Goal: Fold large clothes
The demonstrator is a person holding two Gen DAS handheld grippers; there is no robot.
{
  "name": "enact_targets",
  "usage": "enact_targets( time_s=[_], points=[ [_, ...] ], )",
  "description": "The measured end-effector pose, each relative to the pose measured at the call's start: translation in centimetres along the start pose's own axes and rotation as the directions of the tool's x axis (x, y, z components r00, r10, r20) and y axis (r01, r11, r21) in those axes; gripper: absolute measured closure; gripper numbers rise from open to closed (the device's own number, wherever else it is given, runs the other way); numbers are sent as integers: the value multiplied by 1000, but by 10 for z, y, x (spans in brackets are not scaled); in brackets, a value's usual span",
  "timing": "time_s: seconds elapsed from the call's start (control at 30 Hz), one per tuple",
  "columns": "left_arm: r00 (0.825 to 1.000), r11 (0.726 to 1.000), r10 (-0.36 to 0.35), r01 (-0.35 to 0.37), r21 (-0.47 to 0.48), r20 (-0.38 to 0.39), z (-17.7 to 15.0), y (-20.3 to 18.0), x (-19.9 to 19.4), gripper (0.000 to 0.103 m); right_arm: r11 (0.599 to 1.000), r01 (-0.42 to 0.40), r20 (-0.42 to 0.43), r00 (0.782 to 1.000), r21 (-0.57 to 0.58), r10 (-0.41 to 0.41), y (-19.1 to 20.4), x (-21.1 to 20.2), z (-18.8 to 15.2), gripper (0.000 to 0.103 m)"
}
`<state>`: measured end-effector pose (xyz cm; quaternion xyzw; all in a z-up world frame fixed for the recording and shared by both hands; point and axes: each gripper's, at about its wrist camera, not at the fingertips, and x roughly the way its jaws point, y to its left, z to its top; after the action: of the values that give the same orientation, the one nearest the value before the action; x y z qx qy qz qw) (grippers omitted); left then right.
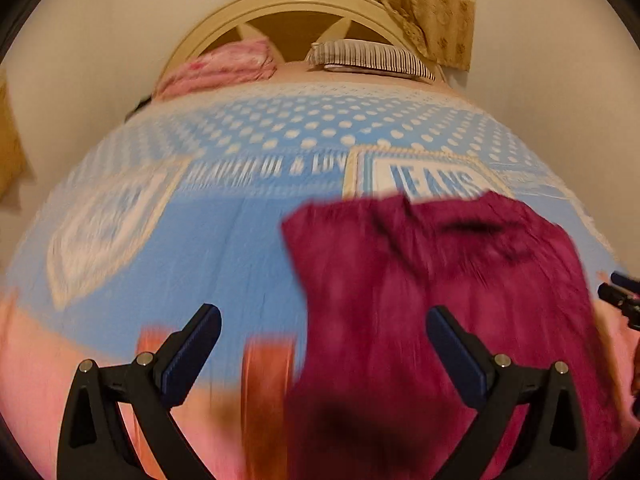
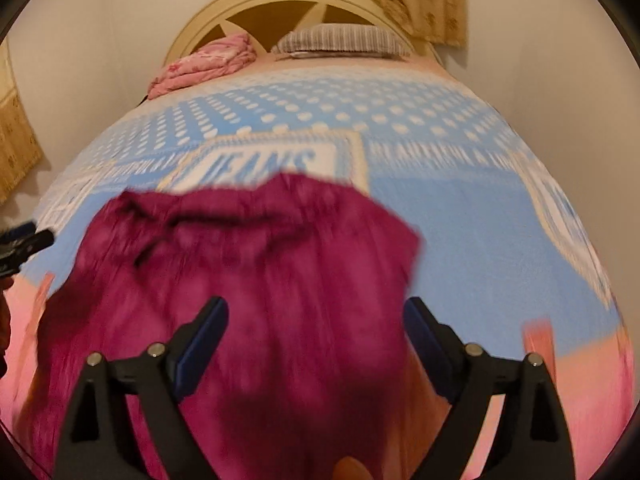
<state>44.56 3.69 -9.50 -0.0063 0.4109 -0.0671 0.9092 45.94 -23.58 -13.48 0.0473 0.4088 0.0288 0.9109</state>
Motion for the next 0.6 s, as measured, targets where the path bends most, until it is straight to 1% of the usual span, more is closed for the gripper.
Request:
enact_targets(
  time_s=[0.03, 0.07, 0.1, 0.13, 0.17, 0.2, 0.23, 0.27, 0.37, 0.4, 0.5, 0.53, 0.6],
  points=[
    [1000, 1000, -7, 7, -28, 0, -16, 7, -13, 1, 1000, 1, 3, 1000, 11, -1, -2, -12, -15, 12],
    [1000, 999, -8, 9, -51, 11, -39, 15, -30, 1, 1000, 3, 0, 1000, 15, -3, -3, -21, -27, 12],
    [1000, 999, -9, 9, -52, 11, -54, 16, -40, 1, 1000, 10, -5, 1000, 21, -10, -5, -37, -49, 12],
    [1000, 999, -8, 8, -47, -1, -75, 18, -50, 1, 1000, 12, -5, 1000, 27, -12, -4, -46, -59, 12],
    [1000, 999, -12, 11, -46, -15, -94, 18, -57, 1, 999, 9, -5, 1000, 37, -9, -6, -60, -78, 12],
    [999, 999, -23, 22, -45, -32, -120, 20, -66, 1, 999, 11, -5, 1000, 51, -10, -6, -71, -94, 12],
    [999, 999, -19, 17, -38, -43, -136, 19, -70, 1, 998, 12, -8, 1000, 64, -11, -7, -77, -104, 12],
    [999, 1000, -10, 8, -29, -54, -152, 19, -75, 1, 997, 9, -12, 1000, 82, -8, -9, -87, -122, 12],
    [995, 999, -36, 33, -40, -88, -197, 21, -86, 1, 995, 26, -21, 999, 97, -24, -7, -104, -159, 12],
    [995, 999, -36, 32, -38, -96, -208, 21, -89, 1, 995, 38, -24, 999, 91, -36, -4, -110, -174, 12],
    [995, 1000, -28, 27, -7, -93, -228, 16, -94, 1, 995, 63, -17, 998, 82, -61, 1, -125, -199, 12],
    [995, 1000, -20, 20, -8, -96, -231, 16, -93, 1, 994, 63, -9, 998, 85, -63, 3, -130, -206, 12],
    [996, 1000, -28, 27, -16, -89, -241, 18, -97, 1, 993, 70, -5, 998, 91, -70, 2, -138, -219, 12]
  ],
)
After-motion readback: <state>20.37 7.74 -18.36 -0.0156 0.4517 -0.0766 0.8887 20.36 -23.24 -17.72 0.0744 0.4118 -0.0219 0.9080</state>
